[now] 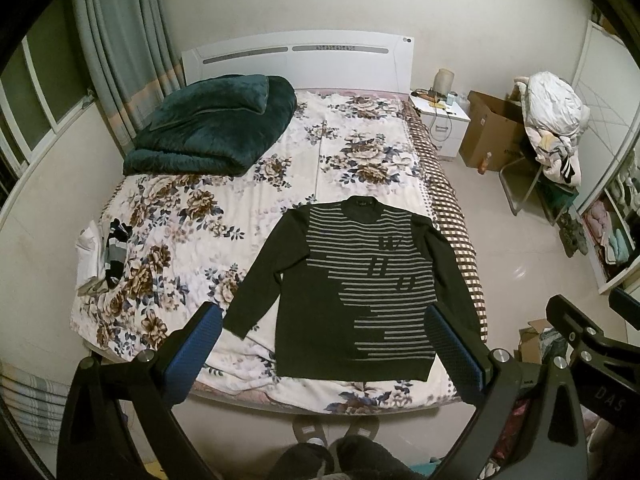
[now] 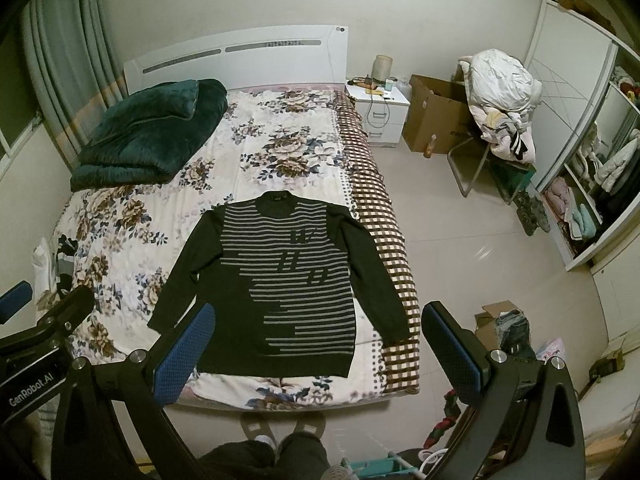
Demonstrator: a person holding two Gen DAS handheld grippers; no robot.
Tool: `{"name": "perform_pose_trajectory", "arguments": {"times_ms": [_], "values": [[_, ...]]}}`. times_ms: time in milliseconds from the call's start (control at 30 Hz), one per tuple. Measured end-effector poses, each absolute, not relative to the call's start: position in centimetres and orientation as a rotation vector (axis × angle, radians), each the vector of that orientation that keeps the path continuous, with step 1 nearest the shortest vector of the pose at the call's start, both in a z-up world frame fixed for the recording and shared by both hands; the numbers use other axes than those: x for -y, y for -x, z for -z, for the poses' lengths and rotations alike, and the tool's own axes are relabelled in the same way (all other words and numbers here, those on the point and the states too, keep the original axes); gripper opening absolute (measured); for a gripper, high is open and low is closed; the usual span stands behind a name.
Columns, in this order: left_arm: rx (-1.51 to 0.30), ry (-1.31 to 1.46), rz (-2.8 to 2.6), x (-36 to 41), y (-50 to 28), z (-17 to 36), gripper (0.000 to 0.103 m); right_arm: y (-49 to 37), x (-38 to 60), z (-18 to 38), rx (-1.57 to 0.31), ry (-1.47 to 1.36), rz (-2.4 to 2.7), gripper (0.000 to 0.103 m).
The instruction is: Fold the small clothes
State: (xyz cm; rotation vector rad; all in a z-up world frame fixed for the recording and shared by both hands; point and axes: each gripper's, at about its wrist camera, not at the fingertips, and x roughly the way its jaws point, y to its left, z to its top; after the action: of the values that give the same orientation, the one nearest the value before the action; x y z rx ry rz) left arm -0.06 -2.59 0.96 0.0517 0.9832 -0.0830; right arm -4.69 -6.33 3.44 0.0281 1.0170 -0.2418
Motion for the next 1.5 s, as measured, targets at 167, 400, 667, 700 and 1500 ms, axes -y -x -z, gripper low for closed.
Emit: {"name": "perform_pose_trajectory", "arguments": {"times_ms": [167,400,667,700,1500], "values": [[-0.984,-0.049,0.085,2.7,-0.1,-1.0,0.103,4.7,6.3,-3.5,-1.016,-0.029,0.242,0.103],[-0.982,-0.051,0.085,2.7,0.0,-1.0,0.103,4.7,6.3,-3.3,-1.014,-0.033,0.245,0.103],[-0.965,-0.067,0.08,3.3,-2.5,-0.3,0.103,3.5,5.8,-4.1,-1.03,-0.065,0.269,0.103],[-0.957,-0.076,0.077,3.0,-3.2,0.0,0.103,2.2,5.0,-4.2,-1.034,-0.075,0.275,0.103],[-1.305,-0.167,-0.189,7.7,-19.1,42.1,0.103,1.7,45.0,54.4,-1.328,-1.077,0.859,0.102]]}}
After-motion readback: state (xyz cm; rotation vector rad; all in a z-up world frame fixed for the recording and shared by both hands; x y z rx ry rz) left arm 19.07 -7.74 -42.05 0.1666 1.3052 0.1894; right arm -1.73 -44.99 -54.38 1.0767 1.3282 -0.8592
